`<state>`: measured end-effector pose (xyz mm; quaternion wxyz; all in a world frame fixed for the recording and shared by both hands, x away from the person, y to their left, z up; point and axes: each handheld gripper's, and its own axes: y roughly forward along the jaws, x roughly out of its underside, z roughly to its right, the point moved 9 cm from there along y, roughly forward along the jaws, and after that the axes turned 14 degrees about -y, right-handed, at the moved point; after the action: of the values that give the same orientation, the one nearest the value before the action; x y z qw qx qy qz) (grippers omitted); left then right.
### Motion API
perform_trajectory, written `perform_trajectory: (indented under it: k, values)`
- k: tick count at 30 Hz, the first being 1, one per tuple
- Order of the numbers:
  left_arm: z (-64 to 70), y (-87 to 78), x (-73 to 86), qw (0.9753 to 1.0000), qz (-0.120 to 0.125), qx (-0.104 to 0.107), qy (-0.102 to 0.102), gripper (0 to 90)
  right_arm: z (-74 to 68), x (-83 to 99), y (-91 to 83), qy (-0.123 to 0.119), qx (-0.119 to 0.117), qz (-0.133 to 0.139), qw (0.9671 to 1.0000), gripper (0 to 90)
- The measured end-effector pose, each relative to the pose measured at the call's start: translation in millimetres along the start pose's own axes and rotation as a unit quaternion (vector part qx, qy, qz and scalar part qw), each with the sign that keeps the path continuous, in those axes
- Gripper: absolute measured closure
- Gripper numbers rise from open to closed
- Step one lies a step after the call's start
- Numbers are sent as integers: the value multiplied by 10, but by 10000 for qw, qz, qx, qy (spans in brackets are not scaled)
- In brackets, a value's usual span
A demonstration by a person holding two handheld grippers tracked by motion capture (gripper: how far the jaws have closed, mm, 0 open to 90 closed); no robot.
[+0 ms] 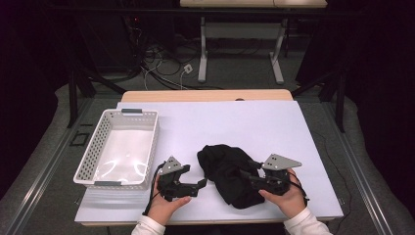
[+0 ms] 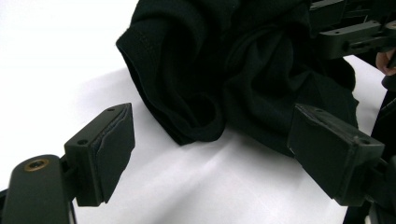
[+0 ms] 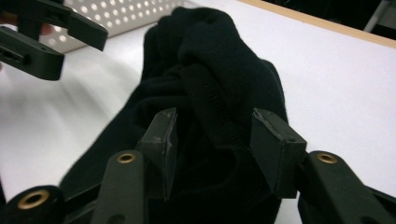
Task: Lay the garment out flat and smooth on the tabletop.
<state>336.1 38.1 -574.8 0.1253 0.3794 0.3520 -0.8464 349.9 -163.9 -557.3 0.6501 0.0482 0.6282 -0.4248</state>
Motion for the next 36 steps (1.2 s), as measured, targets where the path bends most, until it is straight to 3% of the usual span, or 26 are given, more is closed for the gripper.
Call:
perform_trajectory:
  k: [3,5,7,9,12,17,26,29,32,36]
  values:
    - [22,13,29,10000,-48,31,39,152,18,32,20,23,8,-69,10000,596]
    - [28,12,37,10000,-59,42,47,152,34,50,40,24,2,-130,9999,690]
    - [27,10,42,10000,-62,45,18,152,35,52,43,50,-9,-140,9999,705]
    - [26,12,42,10000,-48,66,-23,155,26,56,53,137,-136,-169,9997,800]
    - [33,16,50,9999,-68,84,2,156,22,35,37,161,-170,-137,9996,846]
    - [69,46,70,9998,-145,137,-4,166,35,-101,-48,166,-168,131,9996,868]
    - [137,123,51,9997,-144,172,62,180,125,-186,-112,312,-123,314,9989,872]
    - [171,169,11,9997,-99,237,-15,187,181,-225,-139,413,-114,417,9982,873]
    - [172,221,-36,9999,-57,132,87,192,206,-230,-149,446,-82,449,9980,873]
    - [151,289,-93,10000,18,45,50,194,270,-205,-178,534,-32,435,9976,873]
